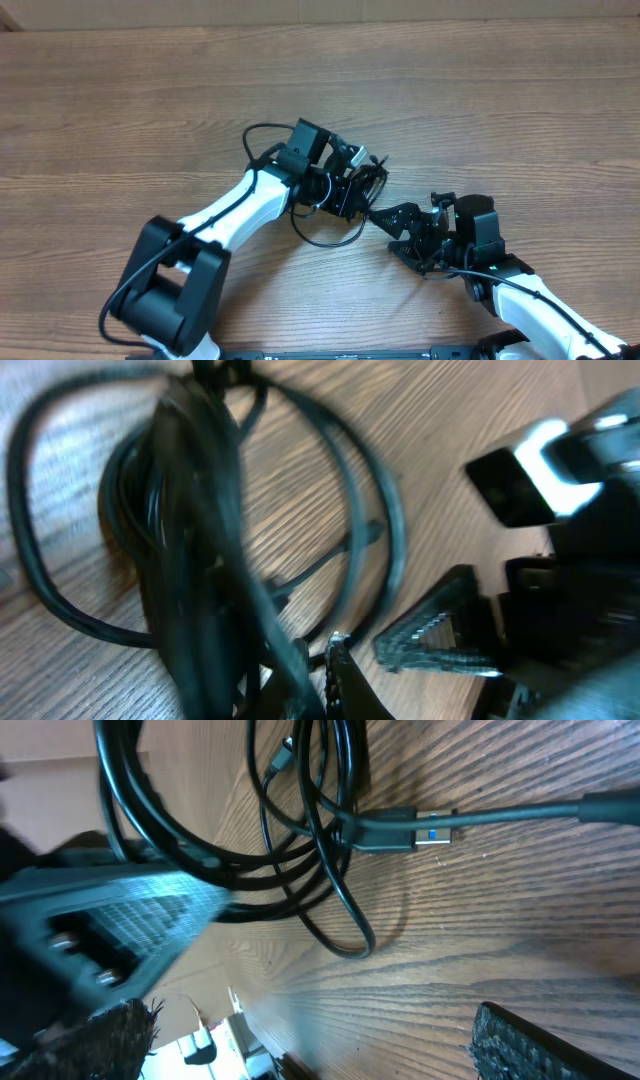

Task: Untangle cables

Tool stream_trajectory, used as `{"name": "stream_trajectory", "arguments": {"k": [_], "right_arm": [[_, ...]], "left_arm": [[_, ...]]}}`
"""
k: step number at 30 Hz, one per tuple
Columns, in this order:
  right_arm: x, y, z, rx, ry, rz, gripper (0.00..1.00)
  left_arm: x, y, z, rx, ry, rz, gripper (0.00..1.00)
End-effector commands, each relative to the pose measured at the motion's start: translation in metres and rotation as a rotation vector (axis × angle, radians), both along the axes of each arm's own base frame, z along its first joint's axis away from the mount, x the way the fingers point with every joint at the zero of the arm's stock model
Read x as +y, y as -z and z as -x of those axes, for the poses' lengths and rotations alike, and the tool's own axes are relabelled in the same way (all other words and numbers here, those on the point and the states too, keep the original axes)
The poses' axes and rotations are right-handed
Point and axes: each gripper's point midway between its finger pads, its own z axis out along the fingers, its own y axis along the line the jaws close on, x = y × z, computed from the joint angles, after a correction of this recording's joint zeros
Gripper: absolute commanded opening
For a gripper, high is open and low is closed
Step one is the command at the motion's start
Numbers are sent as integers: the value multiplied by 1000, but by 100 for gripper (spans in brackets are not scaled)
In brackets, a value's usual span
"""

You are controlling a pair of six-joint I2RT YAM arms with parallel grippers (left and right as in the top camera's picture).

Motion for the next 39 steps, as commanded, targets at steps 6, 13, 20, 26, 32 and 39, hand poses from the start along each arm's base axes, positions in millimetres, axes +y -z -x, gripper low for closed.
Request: {"name": "stream_trajectory", "arguments": {"k": [6,13,20,26,32,39], "right_arm": [[-7,5,-4,0,38,43,100],[-8,5,-4,0,41,46,100],[-8,7,-2,-1,31,55,100],[-12,11,0,-28,0,90,99],[-23,1,1,-20,22,51,100],[-23,-19,3,-101,11,44,100]], "left_arm": [[47,47,-19,43,-153,-255,37],[93,32,-39,114,-276,-372,94],[111,-31,-61,80,-299,-469,98],[96,-70,-64,69,-260,-403,100],[99,-22,-58,-46,-207,-620,100],[121,21,-71,-225,-196,-800,96]]}}
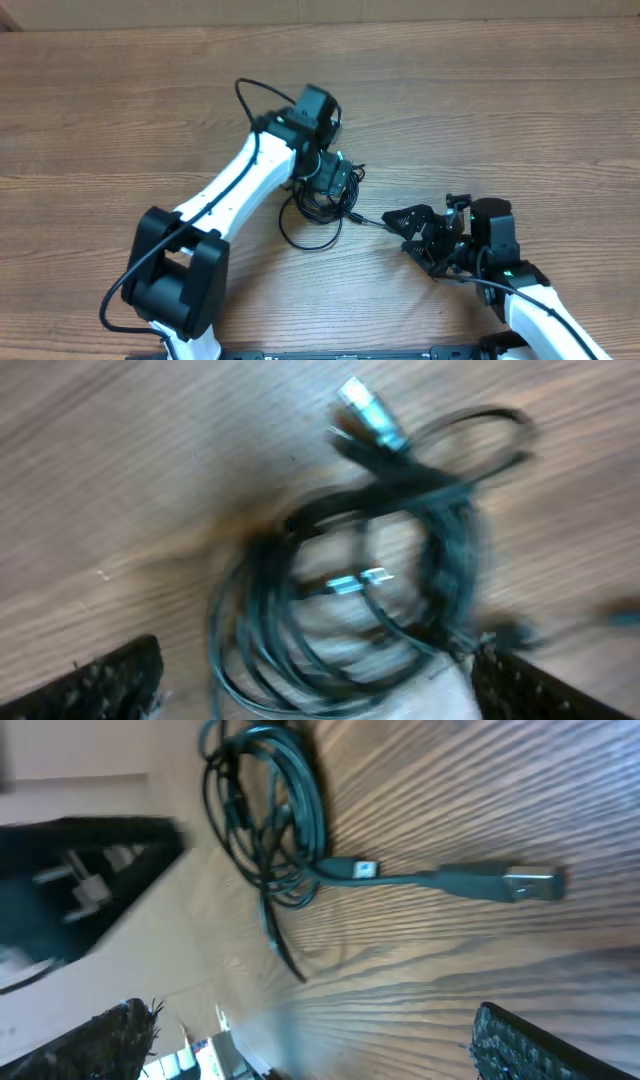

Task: Untangle cables

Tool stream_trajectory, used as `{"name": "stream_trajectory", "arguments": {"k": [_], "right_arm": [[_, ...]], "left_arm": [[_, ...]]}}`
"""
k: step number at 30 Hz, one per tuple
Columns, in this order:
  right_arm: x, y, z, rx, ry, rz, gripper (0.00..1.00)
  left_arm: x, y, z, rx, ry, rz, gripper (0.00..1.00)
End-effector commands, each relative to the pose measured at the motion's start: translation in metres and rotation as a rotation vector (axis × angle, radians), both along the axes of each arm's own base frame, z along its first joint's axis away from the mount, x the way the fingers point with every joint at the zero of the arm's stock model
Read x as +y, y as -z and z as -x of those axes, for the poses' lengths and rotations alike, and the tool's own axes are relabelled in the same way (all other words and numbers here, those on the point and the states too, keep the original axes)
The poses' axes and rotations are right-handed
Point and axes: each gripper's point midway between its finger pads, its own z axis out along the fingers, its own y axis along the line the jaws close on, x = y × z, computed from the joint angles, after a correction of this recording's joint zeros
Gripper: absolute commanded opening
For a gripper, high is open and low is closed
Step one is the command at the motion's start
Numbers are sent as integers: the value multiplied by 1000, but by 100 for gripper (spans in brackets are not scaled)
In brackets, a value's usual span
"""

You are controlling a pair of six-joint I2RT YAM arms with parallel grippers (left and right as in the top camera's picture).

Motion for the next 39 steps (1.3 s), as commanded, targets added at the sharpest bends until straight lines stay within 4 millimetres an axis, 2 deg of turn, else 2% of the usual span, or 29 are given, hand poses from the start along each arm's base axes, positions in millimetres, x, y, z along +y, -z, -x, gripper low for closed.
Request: {"name": "stream_trajectory", "arguments": {"k": [1,4,7,9,11,12,14,15,16,17,18,19,21,27,31,35,39], "right_arm": [[1,-10,1,-46,-23,-3,100],[0,-4,8,-6,-25,5,100],[0,-2,10,9,-25,8,100],[0,-4,8,-6,-24,5,100],[1,-7,7,-16,-28,-4,100],[2,-8,7,-15,-32,-13,100],[4,-9,9,-15,-40,-21,99],[4,-9,9,-14,-42,-23,100],[4,-9,9,-14,-41,-23,100],[4,-9,9,-14,-41,-23,100],[4,-9,9,-14,-41,-22,100],[4,-9,9,-14,-41,-22,100],[4,-9,9,-14,-41,-22,100],[4,-9,9,-14,-41,-22,100],[4,-9,9,-14,-41,-22,100],[4,-9,9,-11,-41,-21,100],[3,-6,12,6,-41,-18,100]], "left_arm": [[32,20,-13,-89,50,-182,95],[30,28,-20,-133,110,-176,89],[18,42,-21,-169,138,-103,98],[13,53,-25,-215,138,-72,99],[4,66,-18,-197,159,-13,98],[2,75,-12,-172,169,5,93],[1,93,-5,-122,172,9,90],[2,100,-2,-101,162,7,74],[4,107,1,-77,142,6,38],[5,111,3,-61,121,5,18],[6,112,6,-47,104,4,8],[7,112,8,-32,82,4,4],[6,101,5,-27,52,10,4],[-10,8,-23,-97,-16,80,4],[-27,-42,-16,-84,13,187,4],[-37,-66,-1,-52,46,269,4],[-43,-74,7,-30,66,319,4]]}}
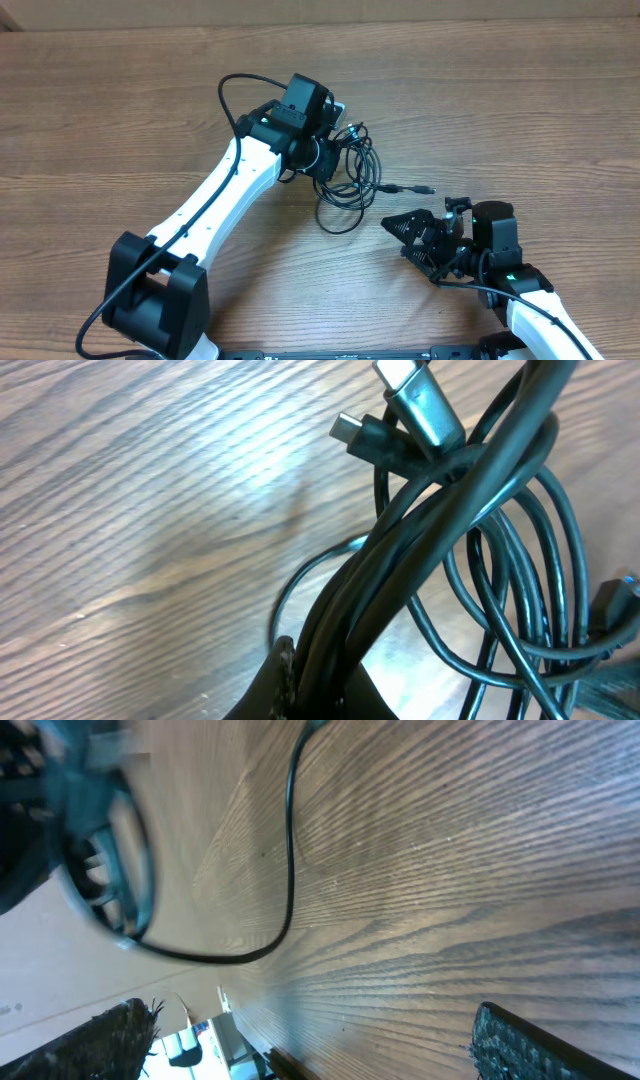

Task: Untangle cables

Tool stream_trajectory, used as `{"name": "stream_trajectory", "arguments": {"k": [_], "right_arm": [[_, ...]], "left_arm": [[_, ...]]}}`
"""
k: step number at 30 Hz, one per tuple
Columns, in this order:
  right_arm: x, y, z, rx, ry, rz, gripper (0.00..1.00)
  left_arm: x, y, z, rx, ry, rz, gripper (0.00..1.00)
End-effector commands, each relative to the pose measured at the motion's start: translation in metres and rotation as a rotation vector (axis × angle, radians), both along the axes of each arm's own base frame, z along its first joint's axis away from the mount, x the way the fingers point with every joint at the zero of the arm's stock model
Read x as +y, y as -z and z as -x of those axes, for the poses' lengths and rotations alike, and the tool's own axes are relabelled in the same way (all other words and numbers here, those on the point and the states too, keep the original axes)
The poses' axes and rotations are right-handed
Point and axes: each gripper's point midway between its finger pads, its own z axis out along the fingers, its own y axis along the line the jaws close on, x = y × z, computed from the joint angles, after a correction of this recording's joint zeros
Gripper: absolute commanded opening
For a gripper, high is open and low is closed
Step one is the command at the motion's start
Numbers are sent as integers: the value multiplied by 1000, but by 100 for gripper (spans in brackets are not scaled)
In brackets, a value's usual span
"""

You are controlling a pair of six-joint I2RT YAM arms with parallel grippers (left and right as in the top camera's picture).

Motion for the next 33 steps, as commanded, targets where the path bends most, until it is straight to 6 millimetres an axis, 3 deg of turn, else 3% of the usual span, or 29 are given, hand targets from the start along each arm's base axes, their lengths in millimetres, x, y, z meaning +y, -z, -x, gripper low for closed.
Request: {"name": "stream_trajectory", "arguments": {"k": [1,21,33], "right_arm": [[0,-3,0,-8,-6,-5,100],[-5,0,-6,-29,24,31,100],[2,-35,-27,-325,-113,98,100]], "left_arm": [[-15,-15,7,25,27,96,4],[-21,-17,12,47,46,130,4],[-5,-14,38,106,172,34,4]]}}
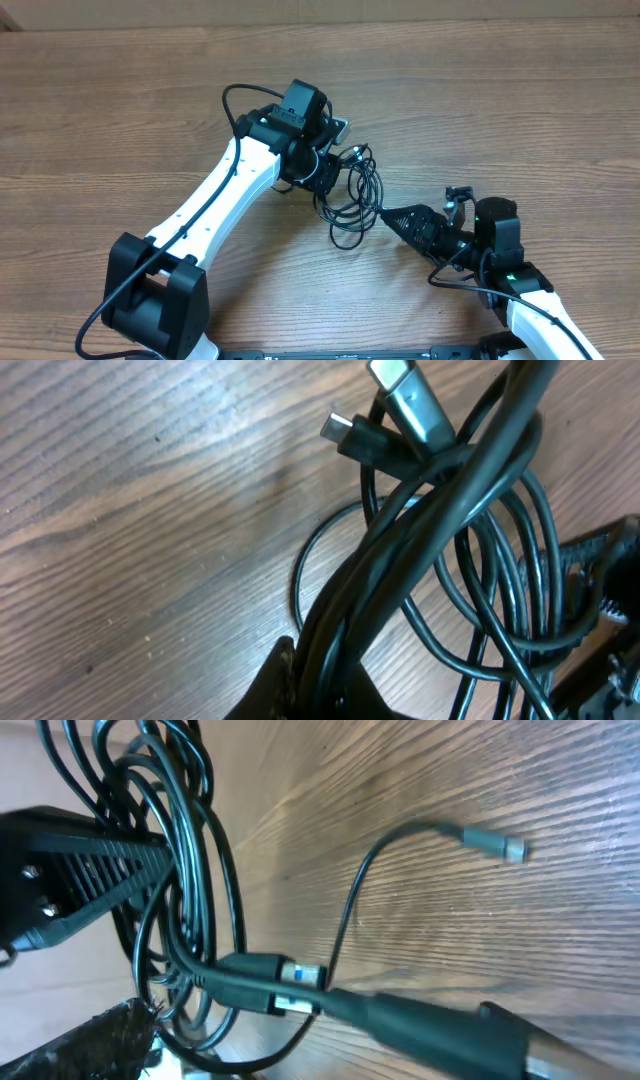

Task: Untangle cables

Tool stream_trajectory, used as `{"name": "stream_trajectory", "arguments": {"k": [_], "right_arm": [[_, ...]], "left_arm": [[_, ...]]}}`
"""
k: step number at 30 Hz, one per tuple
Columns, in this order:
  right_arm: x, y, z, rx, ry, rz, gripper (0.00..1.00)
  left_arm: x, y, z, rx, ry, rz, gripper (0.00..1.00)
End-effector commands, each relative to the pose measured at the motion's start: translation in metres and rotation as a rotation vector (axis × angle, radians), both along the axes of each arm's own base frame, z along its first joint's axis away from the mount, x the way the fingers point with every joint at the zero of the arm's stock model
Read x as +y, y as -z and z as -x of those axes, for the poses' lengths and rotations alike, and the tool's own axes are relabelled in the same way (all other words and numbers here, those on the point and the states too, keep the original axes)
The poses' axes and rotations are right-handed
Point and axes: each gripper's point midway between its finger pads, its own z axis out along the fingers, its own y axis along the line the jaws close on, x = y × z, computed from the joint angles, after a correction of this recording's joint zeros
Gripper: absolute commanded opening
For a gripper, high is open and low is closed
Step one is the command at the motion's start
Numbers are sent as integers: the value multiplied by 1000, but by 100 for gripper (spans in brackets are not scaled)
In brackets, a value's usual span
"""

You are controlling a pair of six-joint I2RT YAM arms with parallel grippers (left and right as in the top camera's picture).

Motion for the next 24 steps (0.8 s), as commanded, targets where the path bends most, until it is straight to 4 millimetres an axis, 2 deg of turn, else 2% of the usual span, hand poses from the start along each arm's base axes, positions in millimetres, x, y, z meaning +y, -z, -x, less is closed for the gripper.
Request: {"name": "stream_trajectory", "arguments": {"k": [1,2,6,9,14,16,19,22,24], "right_arm": [[2,-26,-11,-130,-79,62,99],[2,-35,-12,-157,-118,100,91],[2,-45,-11,-180,-165,141,78],[6,-53,-11,-199,-185,120,78],[31,-90,4,-337,-357,-56,75],[35,-99,8,-373,-394,-92,75],[35,-104,5,-404,-396,-93,76],[35,-108,1,-443,-392,-86,75],[31,-107,-9,-479,-354,-32,75]], "left_arm": [[-3,-22,2,-37,89,17,4],[-2,-28,5,-49,140,11,4],[1,-39,6,-83,227,0,4],[2,-46,7,-107,287,-7,4],[18,-41,-3,-148,278,-115,4],[25,-40,-9,-165,257,-163,4],[35,-39,-18,-183,179,-219,4],[29,-41,-23,-195,148,-192,4],[27,-43,-27,-215,142,-190,4]]}}
